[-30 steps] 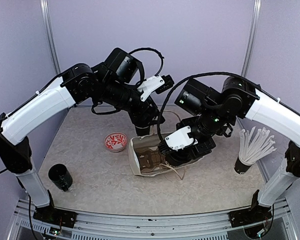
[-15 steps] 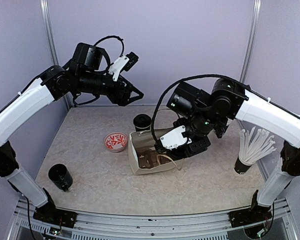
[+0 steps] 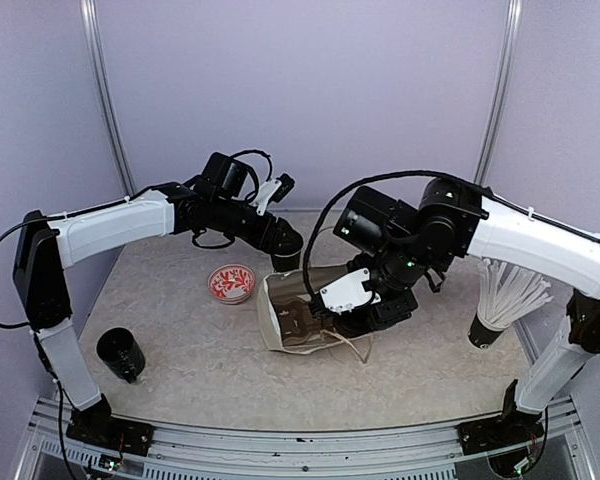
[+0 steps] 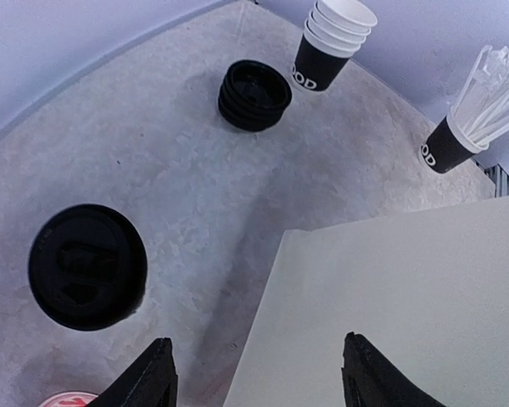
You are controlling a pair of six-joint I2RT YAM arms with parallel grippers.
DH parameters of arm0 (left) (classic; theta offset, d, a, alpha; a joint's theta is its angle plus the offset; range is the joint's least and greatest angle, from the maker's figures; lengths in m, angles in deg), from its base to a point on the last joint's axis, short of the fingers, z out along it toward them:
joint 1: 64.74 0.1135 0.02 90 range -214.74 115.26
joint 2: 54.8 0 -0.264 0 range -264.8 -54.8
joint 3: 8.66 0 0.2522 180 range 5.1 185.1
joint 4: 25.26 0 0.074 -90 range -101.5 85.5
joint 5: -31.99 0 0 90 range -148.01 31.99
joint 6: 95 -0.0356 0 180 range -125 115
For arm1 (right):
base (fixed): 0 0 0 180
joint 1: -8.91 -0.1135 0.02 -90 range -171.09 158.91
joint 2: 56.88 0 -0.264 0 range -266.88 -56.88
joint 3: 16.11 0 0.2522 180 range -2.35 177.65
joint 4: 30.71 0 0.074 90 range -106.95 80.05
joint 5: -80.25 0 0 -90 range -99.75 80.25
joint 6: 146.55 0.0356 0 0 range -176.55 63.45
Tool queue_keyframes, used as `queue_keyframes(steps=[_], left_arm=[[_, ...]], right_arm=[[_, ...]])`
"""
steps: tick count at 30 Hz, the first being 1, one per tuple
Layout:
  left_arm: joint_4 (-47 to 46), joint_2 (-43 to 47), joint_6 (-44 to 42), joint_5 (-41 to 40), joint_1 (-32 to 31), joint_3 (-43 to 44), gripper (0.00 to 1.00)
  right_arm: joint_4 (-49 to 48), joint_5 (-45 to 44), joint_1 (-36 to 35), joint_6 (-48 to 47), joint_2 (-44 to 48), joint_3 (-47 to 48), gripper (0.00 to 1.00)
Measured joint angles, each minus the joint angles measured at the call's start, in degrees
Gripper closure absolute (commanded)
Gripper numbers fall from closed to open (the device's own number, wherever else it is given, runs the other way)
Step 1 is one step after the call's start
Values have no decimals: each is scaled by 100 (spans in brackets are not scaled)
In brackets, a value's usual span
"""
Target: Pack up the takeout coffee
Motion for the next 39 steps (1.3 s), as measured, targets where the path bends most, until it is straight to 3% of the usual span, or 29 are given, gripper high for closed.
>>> queue_keyframes(steps=[7, 14, 26, 39], left_arm=[[-234, -232, 35, 223, -98, -240, 35], [-269, -407, 11, 295, -273, -361, 35], [-216, -719, -142, 498, -190, -358, 36], [-212, -758, -251, 586, -68, -345, 36]], right_arm=[[-417, 109, -24, -107, 514, -702, 41], [-1408, -356, -48, -433, 789, -1650, 42], [-2656, -557, 76, -942, 815, -2116, 43], [-3093, -350, 529, -1064, 791, -2448, 44]])
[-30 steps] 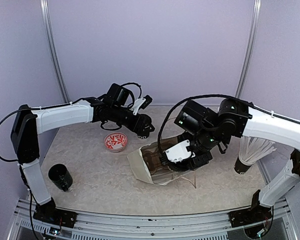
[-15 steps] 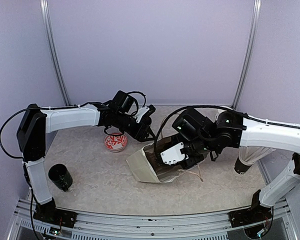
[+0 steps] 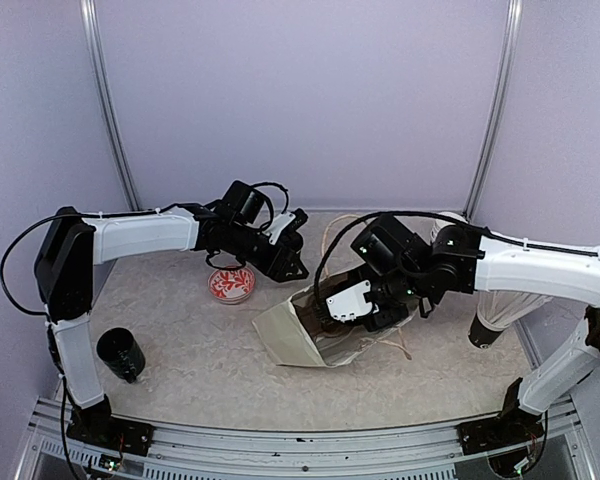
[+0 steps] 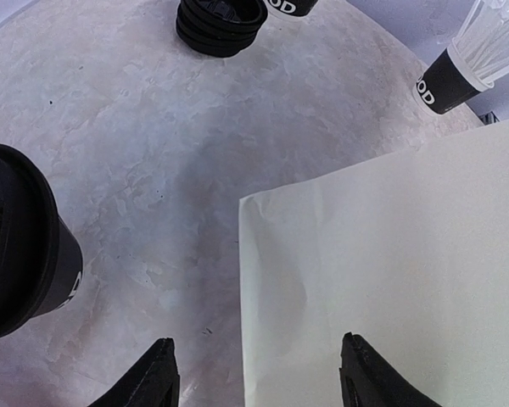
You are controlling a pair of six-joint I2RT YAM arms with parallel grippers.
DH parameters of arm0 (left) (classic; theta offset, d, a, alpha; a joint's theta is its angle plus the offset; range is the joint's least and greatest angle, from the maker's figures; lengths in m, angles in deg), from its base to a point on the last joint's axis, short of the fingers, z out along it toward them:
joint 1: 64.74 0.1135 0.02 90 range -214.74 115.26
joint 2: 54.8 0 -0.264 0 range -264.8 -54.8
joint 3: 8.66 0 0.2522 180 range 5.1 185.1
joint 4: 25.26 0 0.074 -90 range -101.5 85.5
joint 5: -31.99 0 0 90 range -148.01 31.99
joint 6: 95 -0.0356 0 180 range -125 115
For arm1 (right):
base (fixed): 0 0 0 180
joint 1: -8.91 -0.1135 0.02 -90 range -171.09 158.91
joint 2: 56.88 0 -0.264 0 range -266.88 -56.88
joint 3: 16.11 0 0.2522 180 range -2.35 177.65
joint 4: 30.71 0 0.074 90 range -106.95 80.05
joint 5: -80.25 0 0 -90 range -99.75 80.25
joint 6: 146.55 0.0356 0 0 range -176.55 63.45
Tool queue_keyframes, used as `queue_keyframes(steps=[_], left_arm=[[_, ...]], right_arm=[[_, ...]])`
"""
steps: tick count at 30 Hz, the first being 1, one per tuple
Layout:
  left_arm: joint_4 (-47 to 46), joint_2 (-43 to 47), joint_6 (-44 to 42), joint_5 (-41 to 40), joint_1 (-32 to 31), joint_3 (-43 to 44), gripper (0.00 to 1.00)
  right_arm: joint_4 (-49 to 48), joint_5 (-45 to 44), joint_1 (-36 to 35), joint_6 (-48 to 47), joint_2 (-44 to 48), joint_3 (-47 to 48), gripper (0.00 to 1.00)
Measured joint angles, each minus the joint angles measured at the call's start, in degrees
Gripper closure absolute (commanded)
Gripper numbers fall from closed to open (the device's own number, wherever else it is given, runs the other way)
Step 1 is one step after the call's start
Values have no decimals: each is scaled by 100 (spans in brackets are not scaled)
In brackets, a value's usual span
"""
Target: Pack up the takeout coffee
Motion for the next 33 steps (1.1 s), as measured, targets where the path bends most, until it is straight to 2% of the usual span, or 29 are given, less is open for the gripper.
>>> queue_keyframes(steps=[10, 19, 33], left_arm=[[199, -74, -4, -146, 42, 72, 35], [310, -516, -17, -205, 94, 339, 35], [323, -544, -57, -98, 94, 424, 35]], right_arm=[[-37, 166, 0, 2, 9, -168, 44], [-243, 63, 2, 17, 114, -339, 45], [-522, 90, 50, 13, 101, -424, 45]])
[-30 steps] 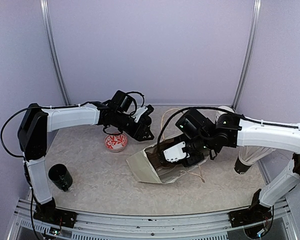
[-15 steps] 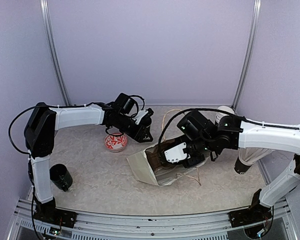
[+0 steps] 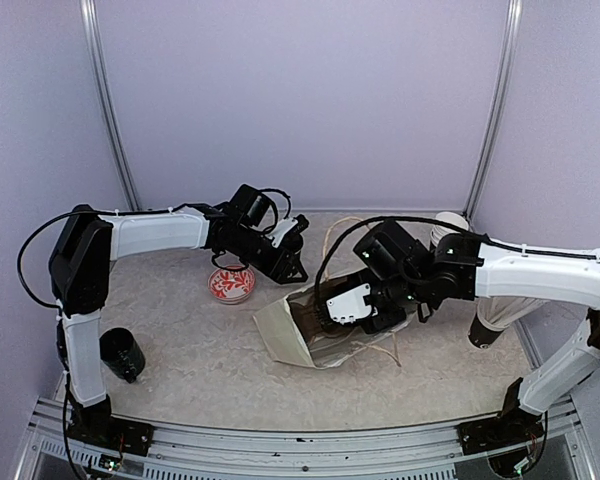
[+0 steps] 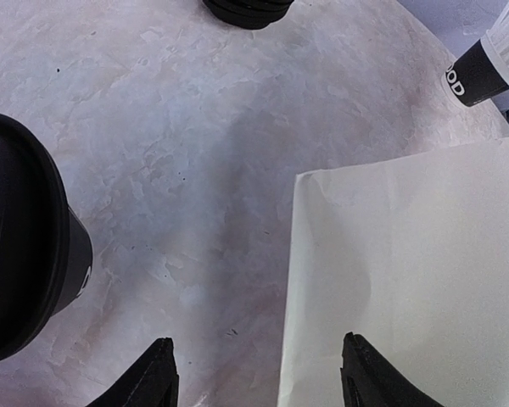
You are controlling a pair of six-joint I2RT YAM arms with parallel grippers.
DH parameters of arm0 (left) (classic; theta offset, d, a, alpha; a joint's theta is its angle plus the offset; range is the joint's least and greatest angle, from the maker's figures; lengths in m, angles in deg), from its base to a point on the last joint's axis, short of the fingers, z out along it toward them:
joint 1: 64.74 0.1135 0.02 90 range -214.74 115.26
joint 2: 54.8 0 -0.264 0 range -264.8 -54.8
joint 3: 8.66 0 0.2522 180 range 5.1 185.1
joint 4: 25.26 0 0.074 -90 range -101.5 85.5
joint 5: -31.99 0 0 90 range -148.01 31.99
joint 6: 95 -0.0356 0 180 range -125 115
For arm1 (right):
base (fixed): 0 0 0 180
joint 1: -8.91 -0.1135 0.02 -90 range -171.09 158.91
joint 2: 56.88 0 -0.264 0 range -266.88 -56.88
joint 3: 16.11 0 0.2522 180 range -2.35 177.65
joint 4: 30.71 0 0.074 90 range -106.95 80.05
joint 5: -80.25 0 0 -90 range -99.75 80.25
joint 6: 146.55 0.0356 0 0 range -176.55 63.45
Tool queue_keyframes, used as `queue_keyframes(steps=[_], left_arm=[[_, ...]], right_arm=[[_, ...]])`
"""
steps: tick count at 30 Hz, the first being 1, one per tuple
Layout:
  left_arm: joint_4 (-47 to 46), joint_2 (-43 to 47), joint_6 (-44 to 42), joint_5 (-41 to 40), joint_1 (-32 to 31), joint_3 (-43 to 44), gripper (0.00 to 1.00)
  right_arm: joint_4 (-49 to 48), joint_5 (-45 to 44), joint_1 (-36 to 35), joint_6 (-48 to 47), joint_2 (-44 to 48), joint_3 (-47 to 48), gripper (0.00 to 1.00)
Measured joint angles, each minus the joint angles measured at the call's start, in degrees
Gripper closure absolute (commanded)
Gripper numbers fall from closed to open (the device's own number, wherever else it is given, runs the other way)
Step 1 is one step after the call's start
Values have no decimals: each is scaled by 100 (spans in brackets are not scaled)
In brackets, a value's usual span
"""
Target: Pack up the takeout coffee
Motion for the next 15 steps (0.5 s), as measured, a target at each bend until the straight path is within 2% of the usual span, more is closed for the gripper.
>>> queue_keyframes(steps=[15], left_arm=[[-94, 0, 0, 223, 0, 0, 35]], right_arm=[[-258, -9, 57, -17, -251, 0, 44]])
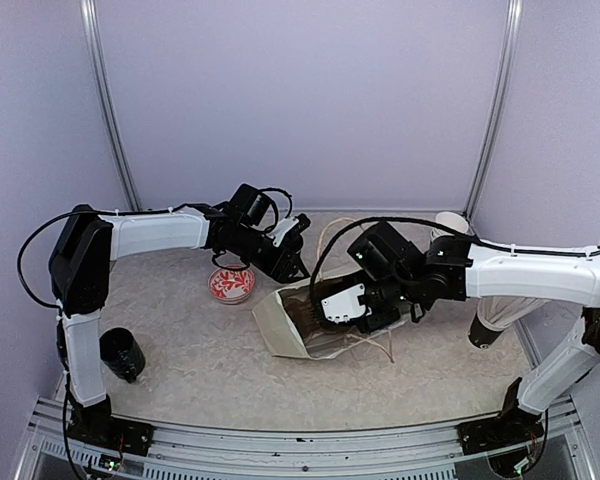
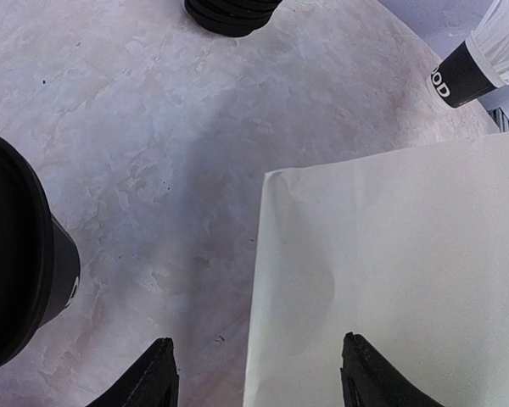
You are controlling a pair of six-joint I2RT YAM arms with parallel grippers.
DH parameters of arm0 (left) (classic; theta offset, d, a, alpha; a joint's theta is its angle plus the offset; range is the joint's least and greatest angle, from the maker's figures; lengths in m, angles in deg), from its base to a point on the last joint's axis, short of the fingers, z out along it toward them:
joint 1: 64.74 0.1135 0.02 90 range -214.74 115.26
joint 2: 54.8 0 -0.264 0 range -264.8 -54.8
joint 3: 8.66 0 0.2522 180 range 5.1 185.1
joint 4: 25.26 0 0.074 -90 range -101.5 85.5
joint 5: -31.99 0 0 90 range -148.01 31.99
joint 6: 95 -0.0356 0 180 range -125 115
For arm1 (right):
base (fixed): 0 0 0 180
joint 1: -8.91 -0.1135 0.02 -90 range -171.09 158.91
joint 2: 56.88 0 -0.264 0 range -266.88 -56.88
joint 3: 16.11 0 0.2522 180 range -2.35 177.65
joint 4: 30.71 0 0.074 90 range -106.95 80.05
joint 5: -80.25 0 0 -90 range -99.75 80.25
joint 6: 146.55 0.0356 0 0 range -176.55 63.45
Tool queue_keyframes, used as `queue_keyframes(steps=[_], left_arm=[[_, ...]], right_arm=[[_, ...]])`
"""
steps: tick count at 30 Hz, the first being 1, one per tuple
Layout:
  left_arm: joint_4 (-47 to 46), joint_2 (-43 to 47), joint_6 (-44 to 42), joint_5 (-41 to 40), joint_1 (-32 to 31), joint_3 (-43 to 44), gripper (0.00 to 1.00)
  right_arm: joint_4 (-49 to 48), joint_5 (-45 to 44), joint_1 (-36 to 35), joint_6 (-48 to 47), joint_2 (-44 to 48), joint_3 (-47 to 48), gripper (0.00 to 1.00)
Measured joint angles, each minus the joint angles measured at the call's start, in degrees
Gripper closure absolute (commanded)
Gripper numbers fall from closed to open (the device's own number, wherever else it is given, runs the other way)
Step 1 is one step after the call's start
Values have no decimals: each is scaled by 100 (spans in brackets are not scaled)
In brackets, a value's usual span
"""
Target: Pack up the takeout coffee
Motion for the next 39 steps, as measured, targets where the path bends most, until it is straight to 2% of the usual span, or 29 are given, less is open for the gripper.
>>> queue_keyframes(steps=[24, 30, 39], left_arm=[[2, -240, 4, 326, -120, 0, 36], [2, -245, 0, 450, -229, 0, 36], [15, -345, -50, 758, -562, 0, 37]], right_arm=[[111, 68, 59, 2, -219, 116, 44], [586, 262, 66, 4, -321, 415, 44], [1812, 828, 66, 26, -579, 1069, 44]])
